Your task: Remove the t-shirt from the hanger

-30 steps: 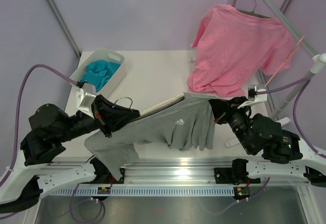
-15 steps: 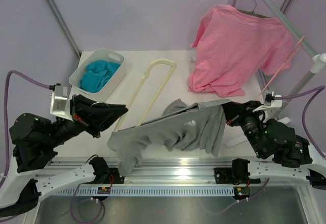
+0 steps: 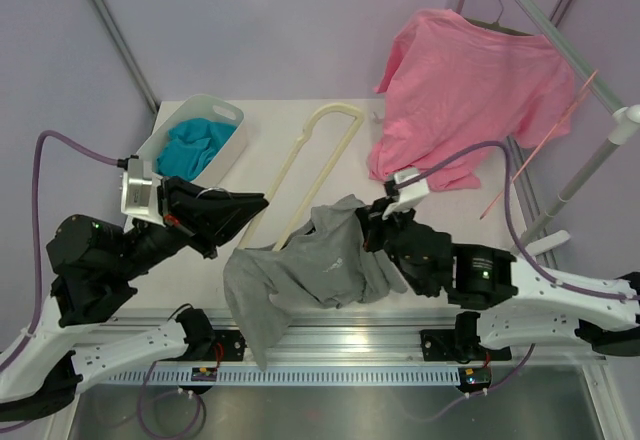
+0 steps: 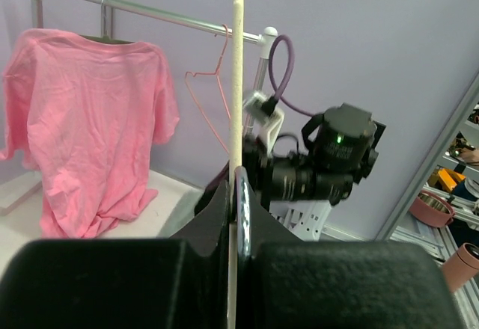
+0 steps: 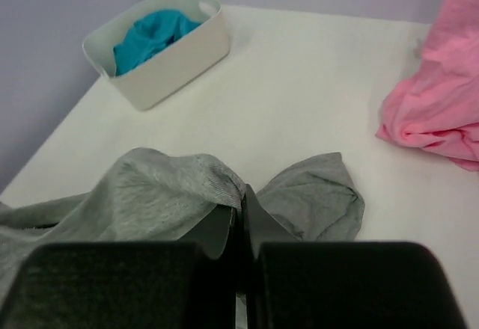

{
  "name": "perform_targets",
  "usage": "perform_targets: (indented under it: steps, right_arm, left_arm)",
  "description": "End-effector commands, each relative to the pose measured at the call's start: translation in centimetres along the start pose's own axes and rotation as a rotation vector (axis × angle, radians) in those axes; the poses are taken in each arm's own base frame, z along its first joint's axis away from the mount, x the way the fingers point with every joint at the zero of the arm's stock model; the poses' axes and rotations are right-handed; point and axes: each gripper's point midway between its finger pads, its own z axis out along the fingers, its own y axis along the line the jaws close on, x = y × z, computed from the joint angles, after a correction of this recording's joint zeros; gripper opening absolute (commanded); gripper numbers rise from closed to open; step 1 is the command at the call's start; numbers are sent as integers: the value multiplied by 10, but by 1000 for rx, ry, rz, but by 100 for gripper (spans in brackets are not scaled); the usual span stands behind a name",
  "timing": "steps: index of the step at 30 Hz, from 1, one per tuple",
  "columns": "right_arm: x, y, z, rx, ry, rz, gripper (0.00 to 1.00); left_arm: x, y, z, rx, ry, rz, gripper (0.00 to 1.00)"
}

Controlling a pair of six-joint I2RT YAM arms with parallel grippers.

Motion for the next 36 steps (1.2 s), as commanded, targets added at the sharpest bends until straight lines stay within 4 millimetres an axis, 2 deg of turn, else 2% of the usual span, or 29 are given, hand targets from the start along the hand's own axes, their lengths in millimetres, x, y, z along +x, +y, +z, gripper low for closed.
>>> perform_targets:
  steps: [1,3,7,9,10,11,13,14,15,17,21,26,30,32,36]
  right_arm:
    - [15,35,12,-108,54,-36,0]
    - [26,38,20,-83,67,-49,0]
    - [27,27,31,3,57,-82,0]
    - [32,31,36,-16,76,-95,0]
    - [39,33,40,-11,91,-114,0]
    - [43,32,43,-3,97,-126,0]
    - [57,35,50,4,122,-159,0]
    - [59,34,53,17,123,-169,0]
    - [67,32,58,41,130,-188,0]
    - [63,24,66,96,103,-191,0]
    - [53,8,98,197,68,-164,0]
    - [46,6,136,247,61,-189,0]
    - [58,4,163,294,75,-220,0]
    - [61,-2,170,325,76,-235,0]
    - [87,5,185,271,136,-281,0]
  left_arm:
    - [-31,-2,9,18,-157,45,0]
    - [-29,2,16,0,-146,54,0]
    - [-25,18,27,-71,-125,76,0]
    - [-43,27,21,-132,-213,87,0]
    - [-40,36,20,-171,-240,101,0]
    - [-58,34,12,-172,-325,108,0]
    - [-68,42,8,-223,-365,127,0]
    - [-67,45,11,-238,-347,137,0]
    - [-70,45,12,-239,-346,154,0]
    - [-81,40,12,-222,-389,197,0]
    - [-105,39,6,-239,-488,245,0]
    - [-139,36,1,-267,-590,319,0]
    - [-155,45,-1,-348,-626,392,0]
    - [-156,47,3,-358,-627,414,0]
    - [-160,49,6,-373,-662,465,0]
